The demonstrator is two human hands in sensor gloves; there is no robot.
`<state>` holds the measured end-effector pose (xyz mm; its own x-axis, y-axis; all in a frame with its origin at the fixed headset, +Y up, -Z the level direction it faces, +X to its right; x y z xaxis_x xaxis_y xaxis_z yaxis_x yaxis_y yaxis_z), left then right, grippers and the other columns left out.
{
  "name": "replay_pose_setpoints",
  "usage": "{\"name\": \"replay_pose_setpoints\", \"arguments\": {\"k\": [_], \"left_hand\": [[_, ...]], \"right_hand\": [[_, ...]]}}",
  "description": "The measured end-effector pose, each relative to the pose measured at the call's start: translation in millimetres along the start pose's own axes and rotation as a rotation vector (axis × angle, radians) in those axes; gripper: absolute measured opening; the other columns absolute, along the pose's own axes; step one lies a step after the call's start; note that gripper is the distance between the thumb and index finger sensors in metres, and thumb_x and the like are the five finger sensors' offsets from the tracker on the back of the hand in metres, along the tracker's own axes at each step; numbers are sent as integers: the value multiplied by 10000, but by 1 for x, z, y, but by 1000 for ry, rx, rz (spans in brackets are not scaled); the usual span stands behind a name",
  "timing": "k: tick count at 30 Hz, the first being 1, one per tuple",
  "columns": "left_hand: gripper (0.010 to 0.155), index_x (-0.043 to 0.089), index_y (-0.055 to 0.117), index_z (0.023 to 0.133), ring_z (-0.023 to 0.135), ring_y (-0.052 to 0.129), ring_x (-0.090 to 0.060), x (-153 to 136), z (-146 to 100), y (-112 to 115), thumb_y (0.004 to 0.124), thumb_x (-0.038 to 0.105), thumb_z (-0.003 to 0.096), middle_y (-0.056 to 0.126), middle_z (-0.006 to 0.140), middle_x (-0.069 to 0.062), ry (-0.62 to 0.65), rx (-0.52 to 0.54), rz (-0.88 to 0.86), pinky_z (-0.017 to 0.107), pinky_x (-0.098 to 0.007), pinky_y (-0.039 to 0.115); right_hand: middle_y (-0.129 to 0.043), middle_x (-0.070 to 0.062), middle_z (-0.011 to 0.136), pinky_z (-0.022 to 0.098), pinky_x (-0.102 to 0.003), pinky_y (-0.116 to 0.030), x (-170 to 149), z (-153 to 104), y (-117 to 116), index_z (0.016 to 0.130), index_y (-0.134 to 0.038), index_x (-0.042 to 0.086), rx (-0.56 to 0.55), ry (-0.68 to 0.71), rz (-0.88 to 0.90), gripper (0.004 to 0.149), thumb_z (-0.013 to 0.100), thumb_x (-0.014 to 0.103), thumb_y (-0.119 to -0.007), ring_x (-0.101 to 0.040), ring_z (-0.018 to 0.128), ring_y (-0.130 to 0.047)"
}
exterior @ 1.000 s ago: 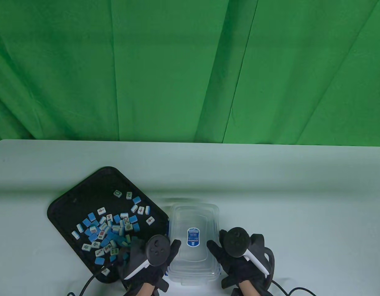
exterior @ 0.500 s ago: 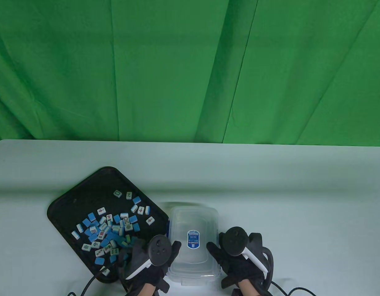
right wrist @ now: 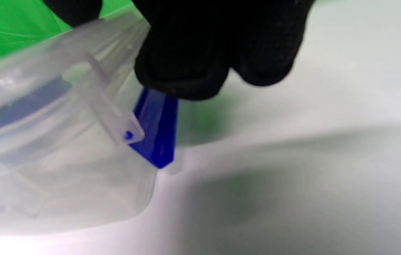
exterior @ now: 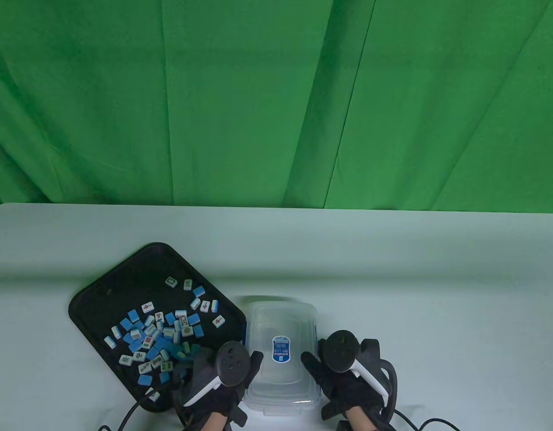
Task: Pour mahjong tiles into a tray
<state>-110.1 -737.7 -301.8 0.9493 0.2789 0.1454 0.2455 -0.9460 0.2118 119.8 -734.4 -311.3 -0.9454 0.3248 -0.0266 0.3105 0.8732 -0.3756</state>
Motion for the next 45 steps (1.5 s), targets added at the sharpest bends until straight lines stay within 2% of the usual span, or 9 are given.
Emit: {"name": "replay_pose_setpoints", "arguments": {"k": [18,30,37,39,41,43,45], "left_hand": [[678,-38,834,938,302,1058,-206,-1,0,1,571,517,652,1052,535,-104,-3,-6,-13,230,-384,875],[660,-27,865,908,296,1060,-210,0,-1,-2,581,511,652,1058,526,-103,0,-2,-2,227,-387,876],[650,-19,856,919,311,1061,-215,-2,1,2,587,509,652,1054,543,-107,-19,-34,1,237,-392,875],[681,-18,826,954,337,1061,-223,-5,0,2,561,531,651,1047,571,-116,-48,-36,-13,263,-394,873],[729,-43,779,997,373,1068,-249,-15,-2,2,514,543,653,1039,614,-153,-135,-42,-61,274,-405,878],[773,-74,704,1050,431,1076,-293,-24,-1,8,483,554,655,1023,684,-210,-177,-121,-135,302,-425,883],[812,-103,627,1085,502,1074,-348,-32,1,18,457,564,655,988,758,-272,-196,-202,-232,337,-451,884]], "right_hand": [[-915,-30,735,492,-400,-847,0,1,-1,1168,-532,44,-2,-1,-3,715,693,578,-557,-131,472,-955],[-917,-34,737,495,-401,-847,-2,0,0,1158,-561,40,13,7,0,715,691,581,-573,-134,477,-957],[-911,-38,756,506,-408,-842,0,2,-4,1166,-544,58,19,-9,-38,704,693,579,-570,-144,493,-956],[-859,-84,865,566,-448,-806,2,-2,-3,1204,-440,59,-15,-28,-69,751,690,595,-554,-194,594,-939],[-688,-174,1081,684,-555,-694,14,-13,5,1225,-360,89,-197,-30,-189,769,683,610,-522,-354,844,-827],[-576,-179,1177,746,-645,-577,32,-22,6,1228,-373,147,-313,50,-280,733,677,605,-523,-465,1009,-654],[-525,-136,1225,767,-712,-469,48,-28,1,1218,-423,206,-375,148,-337,685,669,600,-533,-484,1090,-523]]}}
Point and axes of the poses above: the tracker on the back of each hand, its own x axis roughly to the thumb side, its own z axis roughly from the wrist to the fingertips, y = z × x, the point moved 4 cm from there along z, roughly from the wrist to the fingertips
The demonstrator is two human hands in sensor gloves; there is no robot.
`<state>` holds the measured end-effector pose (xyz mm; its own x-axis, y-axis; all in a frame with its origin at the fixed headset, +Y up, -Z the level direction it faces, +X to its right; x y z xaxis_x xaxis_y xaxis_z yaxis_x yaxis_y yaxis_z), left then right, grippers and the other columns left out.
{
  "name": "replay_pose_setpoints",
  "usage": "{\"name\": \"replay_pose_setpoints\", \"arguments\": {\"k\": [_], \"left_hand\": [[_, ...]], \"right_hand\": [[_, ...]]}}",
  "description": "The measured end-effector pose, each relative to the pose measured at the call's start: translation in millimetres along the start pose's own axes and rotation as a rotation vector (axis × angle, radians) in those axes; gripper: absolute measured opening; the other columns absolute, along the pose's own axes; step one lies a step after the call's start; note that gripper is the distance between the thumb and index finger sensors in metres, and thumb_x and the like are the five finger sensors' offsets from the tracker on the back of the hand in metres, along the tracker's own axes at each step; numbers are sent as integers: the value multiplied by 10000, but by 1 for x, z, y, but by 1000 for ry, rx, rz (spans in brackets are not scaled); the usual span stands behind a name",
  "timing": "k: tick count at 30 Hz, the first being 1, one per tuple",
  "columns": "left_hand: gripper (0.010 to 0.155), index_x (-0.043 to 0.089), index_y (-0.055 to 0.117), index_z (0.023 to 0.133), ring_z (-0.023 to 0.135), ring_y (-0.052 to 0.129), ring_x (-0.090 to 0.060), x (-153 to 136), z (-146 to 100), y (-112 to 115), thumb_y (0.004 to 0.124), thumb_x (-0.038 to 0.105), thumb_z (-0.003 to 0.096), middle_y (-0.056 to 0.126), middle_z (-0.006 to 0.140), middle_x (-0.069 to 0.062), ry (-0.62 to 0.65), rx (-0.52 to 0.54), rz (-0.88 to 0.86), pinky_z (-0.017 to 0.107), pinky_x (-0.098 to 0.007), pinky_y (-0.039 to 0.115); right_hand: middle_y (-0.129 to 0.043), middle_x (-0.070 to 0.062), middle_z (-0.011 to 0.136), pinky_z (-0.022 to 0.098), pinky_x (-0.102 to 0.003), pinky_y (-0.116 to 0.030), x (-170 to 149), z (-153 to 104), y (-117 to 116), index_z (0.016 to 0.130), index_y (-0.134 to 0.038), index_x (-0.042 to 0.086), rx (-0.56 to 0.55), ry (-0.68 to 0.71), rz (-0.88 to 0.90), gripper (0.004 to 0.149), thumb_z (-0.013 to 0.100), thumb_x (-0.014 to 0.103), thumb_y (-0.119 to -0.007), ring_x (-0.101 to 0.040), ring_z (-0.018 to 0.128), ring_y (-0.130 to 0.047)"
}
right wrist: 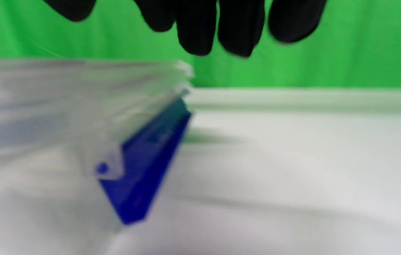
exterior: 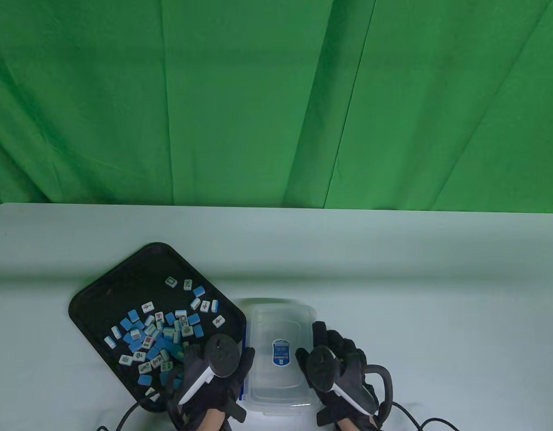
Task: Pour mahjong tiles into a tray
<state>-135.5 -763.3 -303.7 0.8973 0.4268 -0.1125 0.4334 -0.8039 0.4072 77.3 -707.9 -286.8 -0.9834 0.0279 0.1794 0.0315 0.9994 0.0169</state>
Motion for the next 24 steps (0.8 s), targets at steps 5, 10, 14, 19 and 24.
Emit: {"name": "replay_pose_setpoints", "arguments": {"k": [5,10,14,19,24], "left_hand": [[890,-148,433,1128,616,1035,-440,-9,12,12,414,596,640,895,853,-376,106,-131,-242,394,-506,868],[912,-151,380,1128,611,1040,-418,-12,17,17,409,615,634,884,858,-366,147,-140,-336,398,-492,872],[919,-161,355,1126,613,1026,-428,-11,20,23,409,615,634,850,859,-374,175,-162,-439,407,-503,861],[913,-156,324,1129,628,1011,-429,-16,22,26,397,612,640,837,877,-360,169,-179,-509,421,-509,850],[912,-153,283,1131,655,984,-442,-14,21,28,387,610,644,805,901,-368,175,-202,-538,444,-519,832]], "right_hand": [[-481,-66,1268,783,-738,-382,40,-8,-13,1184,-530,265,11,165,-128,626,654,599,-538,-447,1147,-433],[-501,-81,1250,778,-722,-461,40,-5,-18,1189,-496,241,62,156,-97,642,657,597,-534,-433,1134,-494],[-505,-86,1248,775,-716,-475,40,-5,-18,1188,-502,233,60,155,-96,645,657,596,-543,-440,1131,-496],[-501,-90,1249,768,-710,-510,40,-5,-17,1190,-497,232,63,152,-98,646,658,596,-545,-443,1130,-497],[-501,-93,1246,767,-705,-517,39,-5,-17,1190,-496,227,63,150,-104,649,659,597,-543,-447,1125,-503]]}}
Point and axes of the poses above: the tracker on the back of each hand, its own x axis roughly to the thumb side, its own z axis roughly from the wrist to the fingertips, y = z × x, the point moved 4 cm from there along z, roughly from the wrist to the fingertips
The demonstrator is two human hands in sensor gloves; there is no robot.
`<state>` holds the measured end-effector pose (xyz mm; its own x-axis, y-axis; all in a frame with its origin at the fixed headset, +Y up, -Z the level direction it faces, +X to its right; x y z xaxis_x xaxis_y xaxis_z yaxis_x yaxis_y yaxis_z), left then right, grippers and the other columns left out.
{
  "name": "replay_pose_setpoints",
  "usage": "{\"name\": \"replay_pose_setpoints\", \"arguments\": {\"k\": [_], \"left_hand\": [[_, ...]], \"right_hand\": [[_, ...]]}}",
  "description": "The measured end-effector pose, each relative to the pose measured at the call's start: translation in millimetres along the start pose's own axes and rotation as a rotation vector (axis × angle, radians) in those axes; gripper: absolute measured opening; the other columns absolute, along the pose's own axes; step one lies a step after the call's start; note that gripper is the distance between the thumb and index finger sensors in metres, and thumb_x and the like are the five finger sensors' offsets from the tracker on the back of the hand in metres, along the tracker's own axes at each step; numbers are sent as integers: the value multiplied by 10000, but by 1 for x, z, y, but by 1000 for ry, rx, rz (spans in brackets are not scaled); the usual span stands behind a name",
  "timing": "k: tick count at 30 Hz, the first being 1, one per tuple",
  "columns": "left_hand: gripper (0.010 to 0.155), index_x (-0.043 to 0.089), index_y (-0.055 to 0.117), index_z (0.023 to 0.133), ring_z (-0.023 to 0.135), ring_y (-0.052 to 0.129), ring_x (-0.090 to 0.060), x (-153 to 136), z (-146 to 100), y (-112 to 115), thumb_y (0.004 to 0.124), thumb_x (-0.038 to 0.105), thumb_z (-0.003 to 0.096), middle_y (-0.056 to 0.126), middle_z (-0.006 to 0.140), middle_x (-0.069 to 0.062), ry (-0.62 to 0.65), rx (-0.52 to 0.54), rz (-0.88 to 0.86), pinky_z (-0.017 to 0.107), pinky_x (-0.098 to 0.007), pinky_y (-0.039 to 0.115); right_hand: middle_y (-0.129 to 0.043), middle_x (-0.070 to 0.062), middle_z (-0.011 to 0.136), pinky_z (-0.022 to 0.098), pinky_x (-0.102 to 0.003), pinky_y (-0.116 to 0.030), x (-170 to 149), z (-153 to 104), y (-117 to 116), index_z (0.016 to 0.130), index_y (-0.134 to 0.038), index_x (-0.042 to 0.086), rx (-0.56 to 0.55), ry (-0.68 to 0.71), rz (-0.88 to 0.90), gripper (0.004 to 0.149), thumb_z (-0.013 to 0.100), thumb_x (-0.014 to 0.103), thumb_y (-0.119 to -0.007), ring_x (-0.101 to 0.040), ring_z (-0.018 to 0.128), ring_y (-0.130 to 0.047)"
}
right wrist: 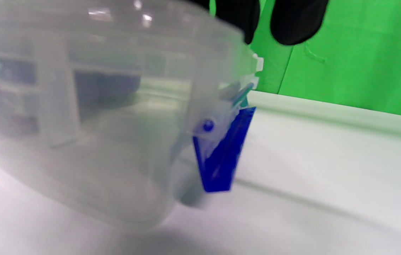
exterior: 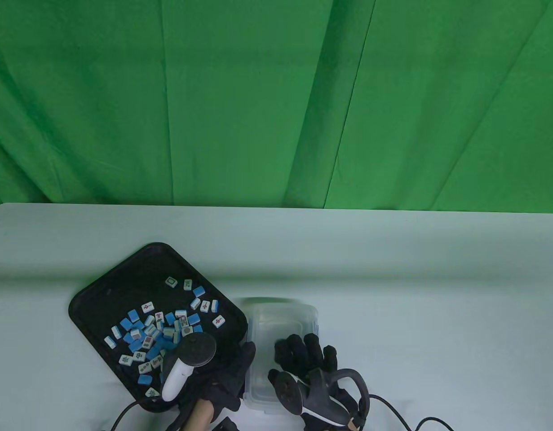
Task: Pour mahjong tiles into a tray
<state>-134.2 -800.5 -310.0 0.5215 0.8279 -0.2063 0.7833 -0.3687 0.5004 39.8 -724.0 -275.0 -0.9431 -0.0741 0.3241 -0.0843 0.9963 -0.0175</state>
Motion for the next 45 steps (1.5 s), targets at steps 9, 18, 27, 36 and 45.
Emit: {"name": "replay_pose_setpoints", "arguments": {"k": [9,18,27,36,45], "left_hand": [[898,-132,264,1143,662,974,-423,-1,0,0,379,608,648,805,909,-358,-18,7,-23,452,-512,823],[891,-141,355,1136,607,998,-376,0,-5,-8,395,604,650,852,867,-319,-60,81,22,417,-480,837],[858,-123,499,1114,548,1025,-344,7,-10,-13,428,596,650,911,809,-274,-92,170,202,379,-460,851],[855,-131,498,1108,515,1036,-328,16,-17,-19,445,589,651,941,768,-244,-75,248,294,359,-452,855],[841,-123,527,1097,468,1046,-297,27,-22,-21,458,585,649,968,714,-202,-50,320,388,332,-435,859]], "right_hand": [[-479,-103,1245,771,-700,-511,-3,0,0,1198,-464,220,9,-1,12,662,660,602,-525,-455,1122,-487],[-464,-109,1244,775,-688,-514,-6,0,-1,1203,-443,214,10,-5,31,671,660,603,-513,-456,1121,-478],[-442,-110,1249,778,-669,-522,-2,-1,-4,1207,-427,212,14,-7,4,673,663,600,-502,-457,1127,-448],[-446,-107,1248,777,-666,-526,-2,0,-4,1206,-434,215,10,-9,10,672,661,602,-504,-457,1124,-448],[-439,-108,1248,777,-661,-530,-2,0,-4,1207,-427,213,14,-9,9,674,662,602,-500,-455,1125,-443]]}}
Point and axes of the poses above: the tracker on the back of each hand, its own x axis roughly to the thumb side, its own z axis roughly from the wrist to the fingertips, y = z × x, the point moved 4 cm from there along z, roughly from the wrist to the fingertips
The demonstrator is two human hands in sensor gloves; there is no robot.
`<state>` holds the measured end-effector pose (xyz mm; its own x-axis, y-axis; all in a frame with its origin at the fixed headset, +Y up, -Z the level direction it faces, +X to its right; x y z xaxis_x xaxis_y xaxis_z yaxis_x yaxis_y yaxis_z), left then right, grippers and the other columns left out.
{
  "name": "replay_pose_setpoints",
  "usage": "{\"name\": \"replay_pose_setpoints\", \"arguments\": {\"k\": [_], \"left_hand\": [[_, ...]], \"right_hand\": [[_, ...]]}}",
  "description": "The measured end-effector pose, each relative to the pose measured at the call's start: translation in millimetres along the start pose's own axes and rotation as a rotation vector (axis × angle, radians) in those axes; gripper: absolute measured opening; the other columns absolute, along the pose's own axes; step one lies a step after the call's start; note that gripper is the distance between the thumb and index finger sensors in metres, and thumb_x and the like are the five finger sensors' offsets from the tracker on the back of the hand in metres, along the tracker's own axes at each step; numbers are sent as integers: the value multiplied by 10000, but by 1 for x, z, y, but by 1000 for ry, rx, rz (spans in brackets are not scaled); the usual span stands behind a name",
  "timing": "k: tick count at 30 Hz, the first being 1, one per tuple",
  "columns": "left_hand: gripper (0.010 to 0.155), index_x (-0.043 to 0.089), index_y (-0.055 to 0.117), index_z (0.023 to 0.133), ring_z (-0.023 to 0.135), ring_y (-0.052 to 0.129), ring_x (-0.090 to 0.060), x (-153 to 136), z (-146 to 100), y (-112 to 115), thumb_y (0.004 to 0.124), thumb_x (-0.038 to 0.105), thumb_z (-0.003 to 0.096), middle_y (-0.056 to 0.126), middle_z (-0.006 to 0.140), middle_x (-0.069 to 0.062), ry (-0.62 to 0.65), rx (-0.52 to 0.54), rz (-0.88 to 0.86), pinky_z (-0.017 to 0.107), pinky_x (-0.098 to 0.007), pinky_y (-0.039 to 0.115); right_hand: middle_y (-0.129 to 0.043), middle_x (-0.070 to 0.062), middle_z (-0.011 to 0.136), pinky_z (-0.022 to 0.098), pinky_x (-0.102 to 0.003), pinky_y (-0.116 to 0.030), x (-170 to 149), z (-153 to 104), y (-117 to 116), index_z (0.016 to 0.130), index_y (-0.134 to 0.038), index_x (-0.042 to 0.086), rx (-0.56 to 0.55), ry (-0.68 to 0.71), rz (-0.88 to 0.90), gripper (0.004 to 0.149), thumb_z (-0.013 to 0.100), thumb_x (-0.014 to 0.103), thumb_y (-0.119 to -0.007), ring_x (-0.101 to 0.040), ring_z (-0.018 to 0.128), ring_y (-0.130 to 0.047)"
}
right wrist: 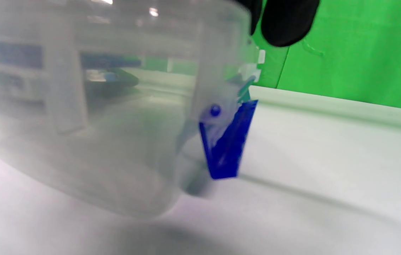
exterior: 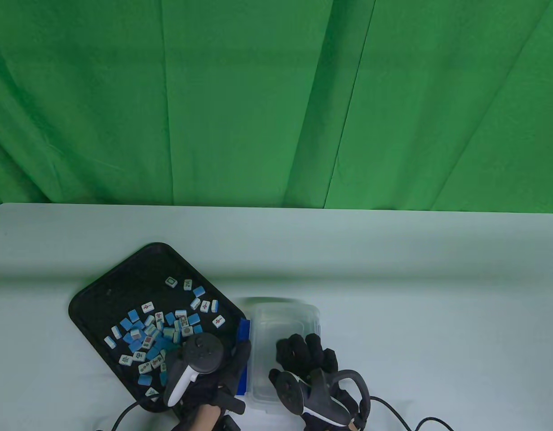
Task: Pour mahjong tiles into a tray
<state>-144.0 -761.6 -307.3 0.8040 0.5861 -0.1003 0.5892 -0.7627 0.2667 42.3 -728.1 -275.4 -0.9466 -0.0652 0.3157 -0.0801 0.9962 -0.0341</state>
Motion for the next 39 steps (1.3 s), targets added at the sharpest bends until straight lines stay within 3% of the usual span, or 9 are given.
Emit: {"name": "replay_pose_setpoints", "arguments": {"k": [11,20,39], "left_hand": [[803,-88,630,1065,389,1053,-248,22,-8,0,483,582,647,1003,623,-133,33,98,234,287,-408,864],[770,-59,731,1013,296,1043,-194,29,-11,1,504,578,646,1019,521,-75,39,114,305,233,-381,864],[684,-79,787,940,263,1033,-165,43,-10,11,594,508,646,1021,482,-65,79,119,413,213,-367,866]], "right_hand": [[-436,-113,1248,776,-660,-533,0,0,0,1209,-422,212,1,-1,-2,676,663,602,-496,-458,1124,-441],[-434,-112,1249,776,-660,-532,0,0,0,1209,-421,212,1,-1,-2,676,663,603,-495,-458,1125,-439],[-435,-115,1248,776,-660,-533,1,0,0,1209,-421,211,-3,-4,-9,677,663,604,-493,-461,1123,-442]]}}
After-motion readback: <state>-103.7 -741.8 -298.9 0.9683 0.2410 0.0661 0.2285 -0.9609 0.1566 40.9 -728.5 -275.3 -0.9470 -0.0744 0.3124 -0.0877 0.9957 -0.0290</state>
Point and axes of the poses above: the tracker on the back of each hand, its own x axis roughly to the thumb side, its own z axis roughly from the wrist to the fingertips, y = z × x, the point moved 4 cm from there along z, roughly from the wrist to the fingertips
